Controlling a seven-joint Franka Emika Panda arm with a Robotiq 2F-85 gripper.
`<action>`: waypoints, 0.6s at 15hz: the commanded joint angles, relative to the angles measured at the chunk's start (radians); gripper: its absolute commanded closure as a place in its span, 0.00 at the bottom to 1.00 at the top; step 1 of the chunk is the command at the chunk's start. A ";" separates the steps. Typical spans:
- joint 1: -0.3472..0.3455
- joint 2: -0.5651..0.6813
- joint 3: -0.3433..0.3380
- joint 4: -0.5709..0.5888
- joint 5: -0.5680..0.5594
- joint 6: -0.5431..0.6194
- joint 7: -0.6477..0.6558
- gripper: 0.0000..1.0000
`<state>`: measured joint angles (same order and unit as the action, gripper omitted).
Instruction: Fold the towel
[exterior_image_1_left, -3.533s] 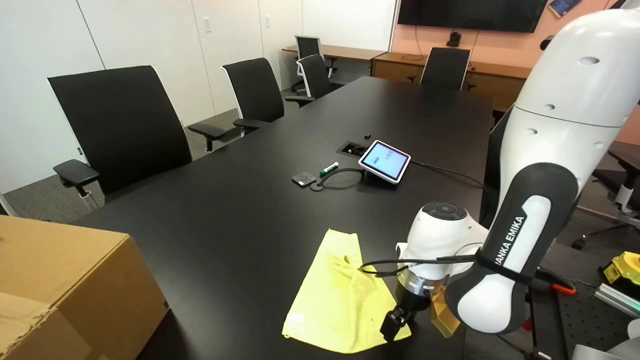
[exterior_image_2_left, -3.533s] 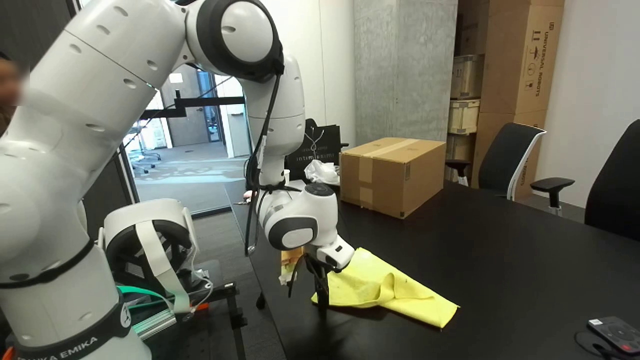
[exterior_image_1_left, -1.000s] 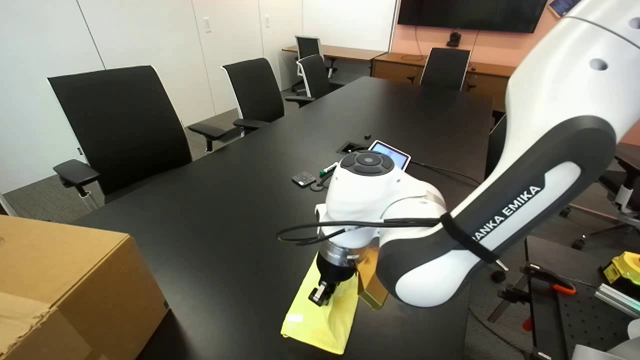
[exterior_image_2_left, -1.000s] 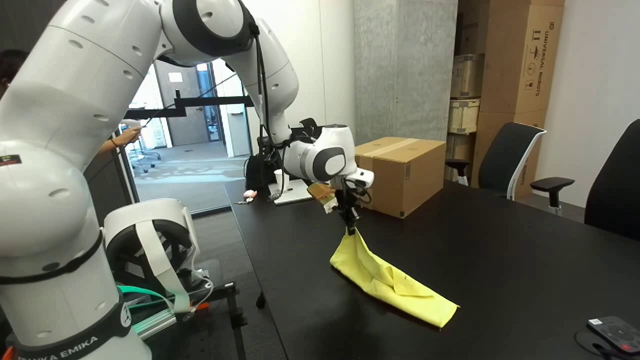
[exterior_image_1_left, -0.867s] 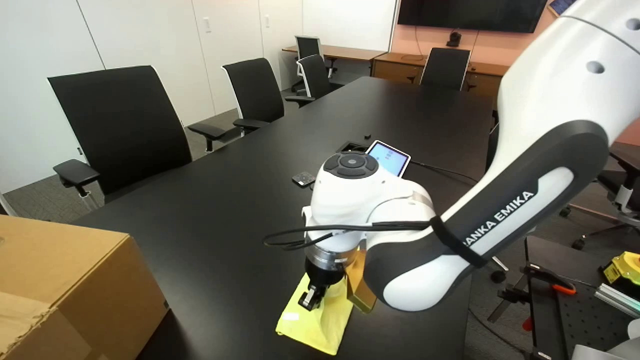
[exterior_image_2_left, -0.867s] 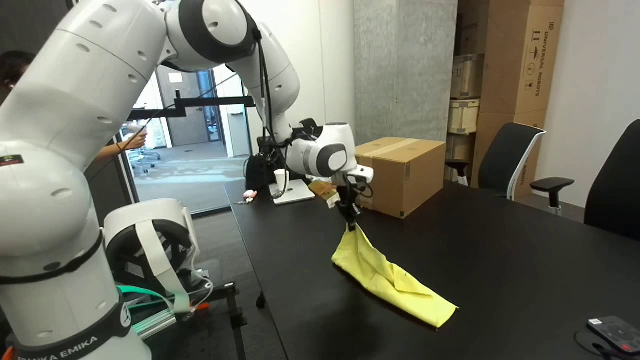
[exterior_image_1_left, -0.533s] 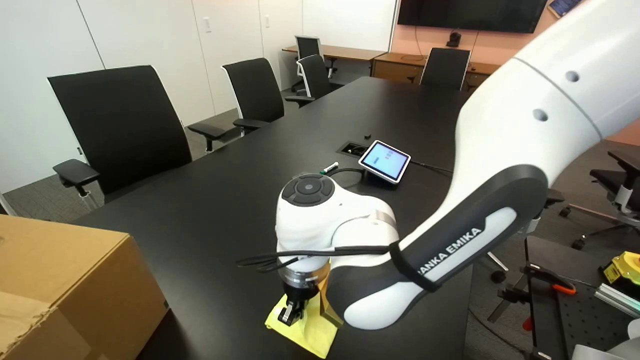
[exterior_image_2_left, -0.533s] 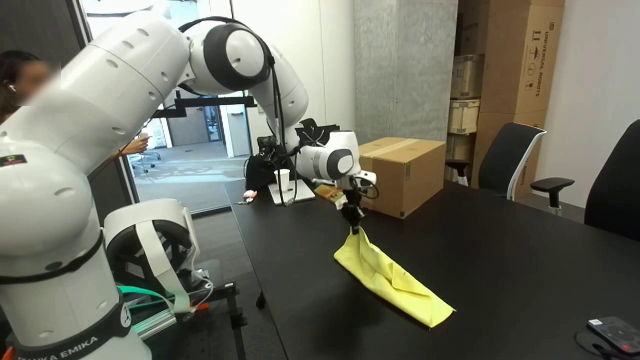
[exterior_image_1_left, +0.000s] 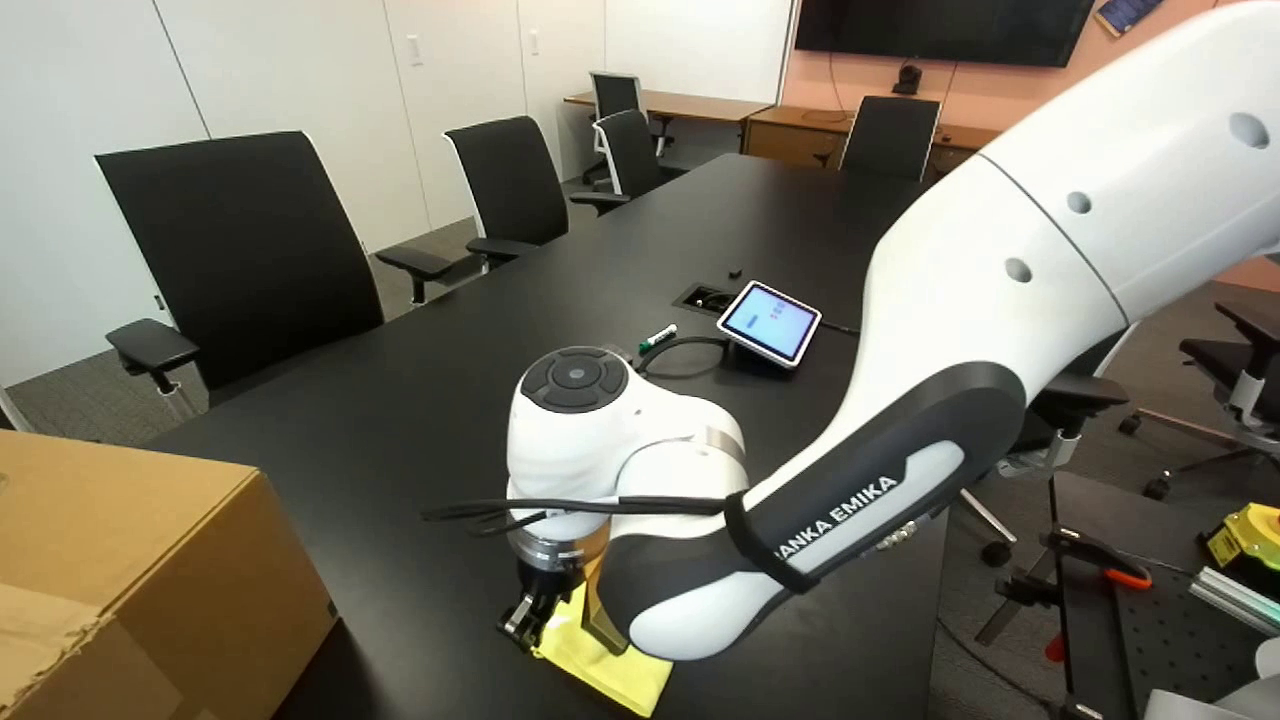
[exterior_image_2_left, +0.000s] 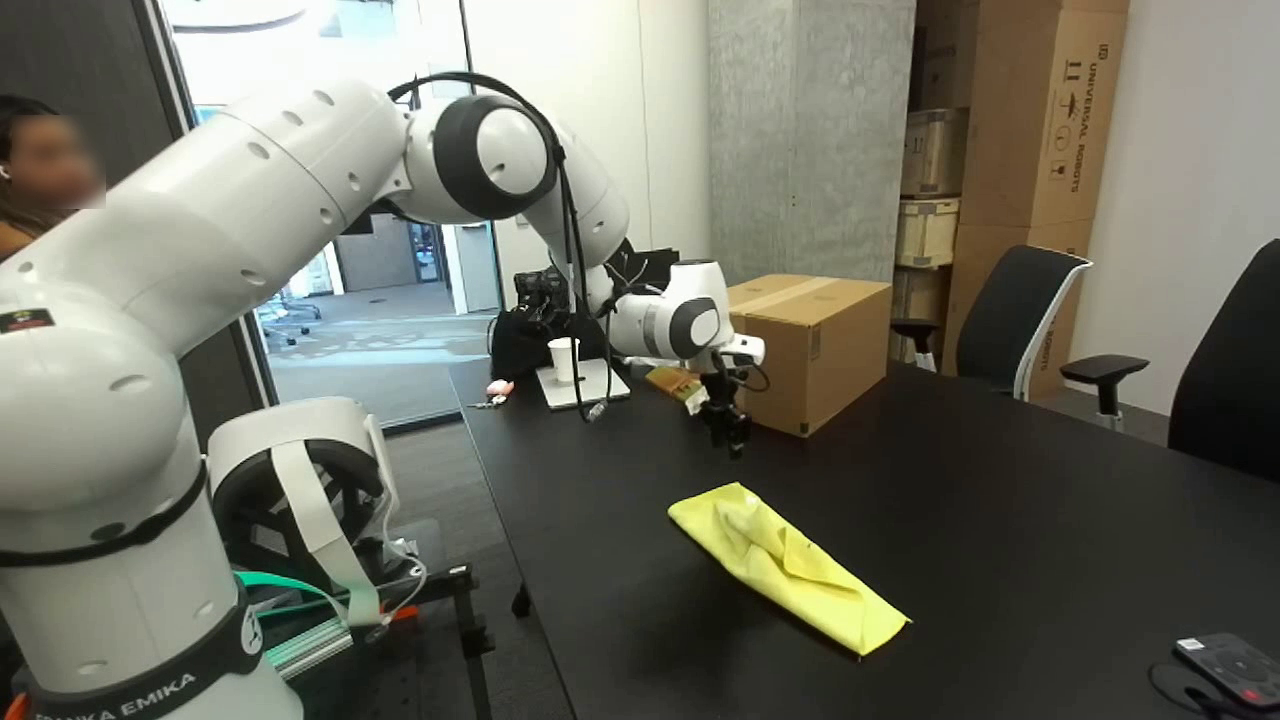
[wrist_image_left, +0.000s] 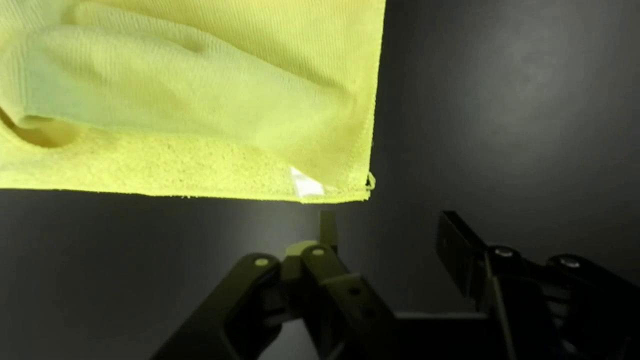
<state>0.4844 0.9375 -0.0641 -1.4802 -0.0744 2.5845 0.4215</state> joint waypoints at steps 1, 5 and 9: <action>0.006 -0.059 -0.004 -0.022 -0.016 -0.074 0.021 0.12; -0.035 -0.227 -0.004 -0.241 -0.014 -0.269 0.028 0.00; -0.111 -0.391 0.026 -0.434 0.008 -0.375 0.010 0.00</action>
<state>0.4276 0.7208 -0.0699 -1.7218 -0.0743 2.2509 0.4410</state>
